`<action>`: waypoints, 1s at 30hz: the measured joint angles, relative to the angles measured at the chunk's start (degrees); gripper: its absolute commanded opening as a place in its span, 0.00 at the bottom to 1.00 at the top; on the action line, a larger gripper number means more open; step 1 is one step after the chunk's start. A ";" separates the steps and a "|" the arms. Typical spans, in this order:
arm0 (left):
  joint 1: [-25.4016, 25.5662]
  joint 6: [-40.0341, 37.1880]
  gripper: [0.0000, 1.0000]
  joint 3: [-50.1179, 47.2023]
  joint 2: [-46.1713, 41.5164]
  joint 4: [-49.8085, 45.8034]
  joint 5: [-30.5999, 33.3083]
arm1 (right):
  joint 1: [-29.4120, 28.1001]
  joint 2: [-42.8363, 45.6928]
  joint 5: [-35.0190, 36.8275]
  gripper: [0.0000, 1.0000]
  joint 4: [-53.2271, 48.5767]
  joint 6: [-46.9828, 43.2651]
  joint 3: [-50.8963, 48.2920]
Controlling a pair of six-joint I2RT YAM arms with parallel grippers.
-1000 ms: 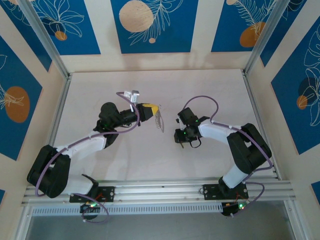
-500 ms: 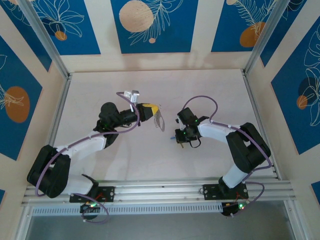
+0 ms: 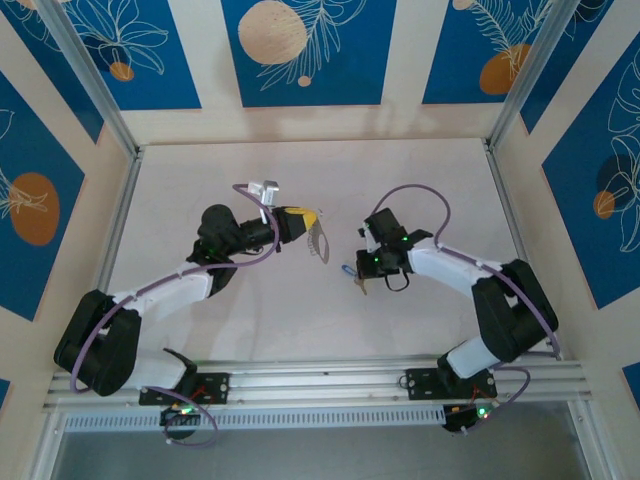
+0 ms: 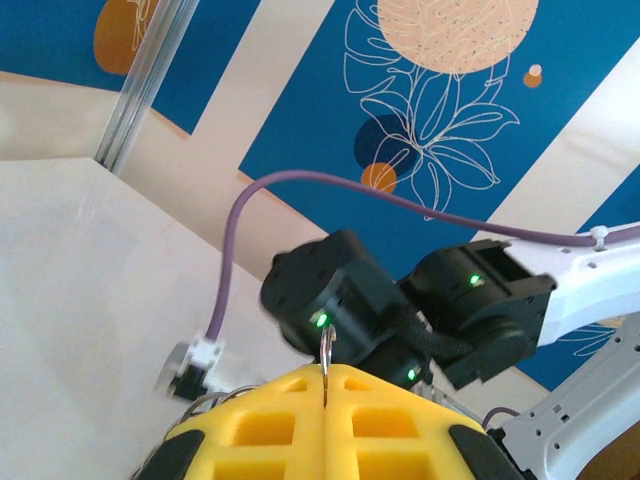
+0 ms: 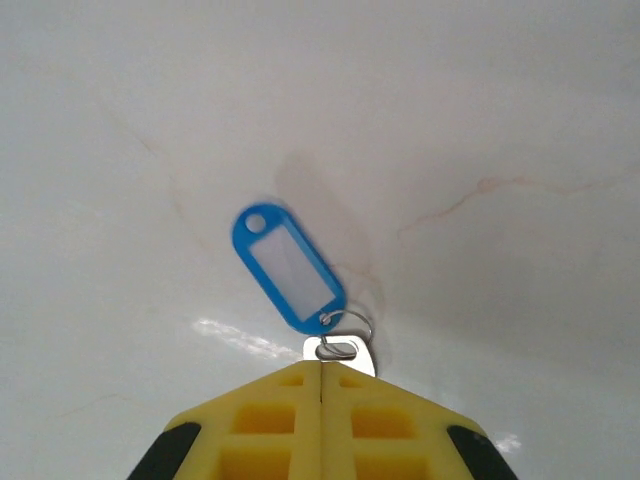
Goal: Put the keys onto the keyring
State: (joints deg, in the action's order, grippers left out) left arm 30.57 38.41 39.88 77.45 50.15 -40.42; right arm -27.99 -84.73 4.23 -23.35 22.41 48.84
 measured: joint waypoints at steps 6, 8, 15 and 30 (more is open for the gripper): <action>0.00 0.02 0.00 0.00 0.00 0.00 0.00 | 6.19 4.33 -7.78 0.00 2.93 0.02 -2.19; 0.00 0.00 0.00 0.00 0.00 0.00 0.00 | 6.32 4.15 -9.05 0.07 3.08 0.00 -2.69; 0.00 0.02 0.00 0.04 0.00 0.00 -0.02 | 1.99 -0.92 -7.13 0.31 2.51 -0.55 -2.27; 0.00 0.02 0.00 0.63 0.09 -0.02 -0.02 | -4.66 -9.31 4.46 0.32 -0.09 -0.66 2.60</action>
State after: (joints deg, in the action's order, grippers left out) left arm 30.57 38.44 40.51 77.54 50.13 -40.45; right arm -32.64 -94.04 8.69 -23.44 21.76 51.44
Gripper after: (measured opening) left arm 0.049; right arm 0.317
